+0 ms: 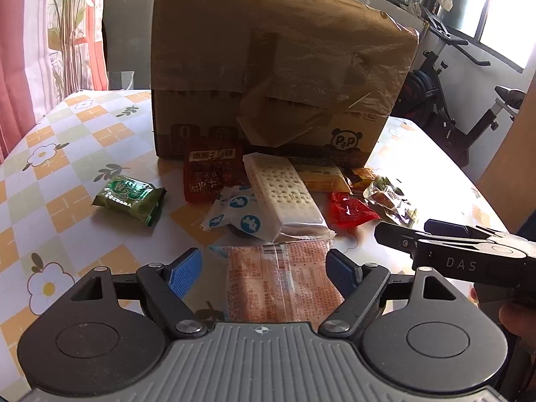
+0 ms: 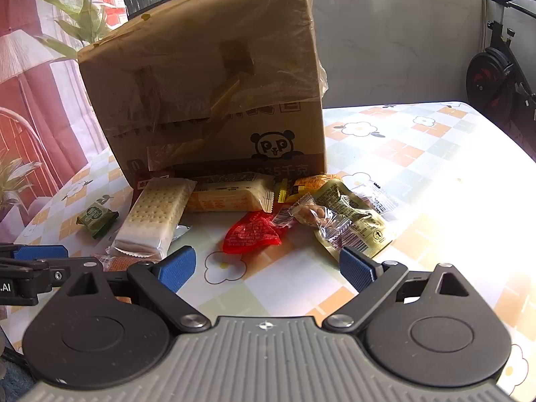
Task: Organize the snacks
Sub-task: 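Grasp the orange-printed pastry packet with the left tool while the right tool hovers nearby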
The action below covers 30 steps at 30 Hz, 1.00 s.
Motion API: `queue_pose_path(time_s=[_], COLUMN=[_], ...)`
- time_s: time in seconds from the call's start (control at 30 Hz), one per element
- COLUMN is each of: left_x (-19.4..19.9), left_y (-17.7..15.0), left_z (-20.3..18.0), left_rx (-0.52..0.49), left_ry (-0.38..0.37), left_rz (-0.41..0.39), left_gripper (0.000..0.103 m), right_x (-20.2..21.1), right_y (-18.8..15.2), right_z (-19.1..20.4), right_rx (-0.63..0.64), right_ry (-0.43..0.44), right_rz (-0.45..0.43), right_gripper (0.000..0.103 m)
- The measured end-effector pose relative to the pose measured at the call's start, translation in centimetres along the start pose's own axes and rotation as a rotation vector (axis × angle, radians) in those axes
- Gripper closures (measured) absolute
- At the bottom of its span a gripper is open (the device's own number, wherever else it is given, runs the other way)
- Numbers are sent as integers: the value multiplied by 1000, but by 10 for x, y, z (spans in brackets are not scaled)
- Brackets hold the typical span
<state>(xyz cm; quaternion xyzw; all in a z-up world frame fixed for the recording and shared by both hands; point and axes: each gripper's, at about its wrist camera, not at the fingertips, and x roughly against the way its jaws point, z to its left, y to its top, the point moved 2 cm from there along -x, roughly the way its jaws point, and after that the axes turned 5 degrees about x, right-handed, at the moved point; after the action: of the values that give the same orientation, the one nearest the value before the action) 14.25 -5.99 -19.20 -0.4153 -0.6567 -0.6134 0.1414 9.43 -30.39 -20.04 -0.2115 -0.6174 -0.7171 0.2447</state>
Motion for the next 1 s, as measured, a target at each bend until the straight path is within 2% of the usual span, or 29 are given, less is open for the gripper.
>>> queue_pose_path(time_s=[0.5,0.57,0.77,1.0], left_x=[-35,-33,-23,-13], left_y=[-16,-16,-12,-5], left_z=[-16,-10,6,31], left_rx=[-30,-11,32,111], left_ry=[36,27,88,176], left_rz=[129,129,117,79], left_gripper=[16,22,26,26], right_x=[-1,-1,-2,-19], right_y=[-2,-2,-2,6], right_z=[-9,-9,-7,5], right_rx=[-29,-29,-30,-33], right_ry=[-15,-13,-2,90], right_rz=[8,8,6,26], right_gripper=[9,9,11,25])
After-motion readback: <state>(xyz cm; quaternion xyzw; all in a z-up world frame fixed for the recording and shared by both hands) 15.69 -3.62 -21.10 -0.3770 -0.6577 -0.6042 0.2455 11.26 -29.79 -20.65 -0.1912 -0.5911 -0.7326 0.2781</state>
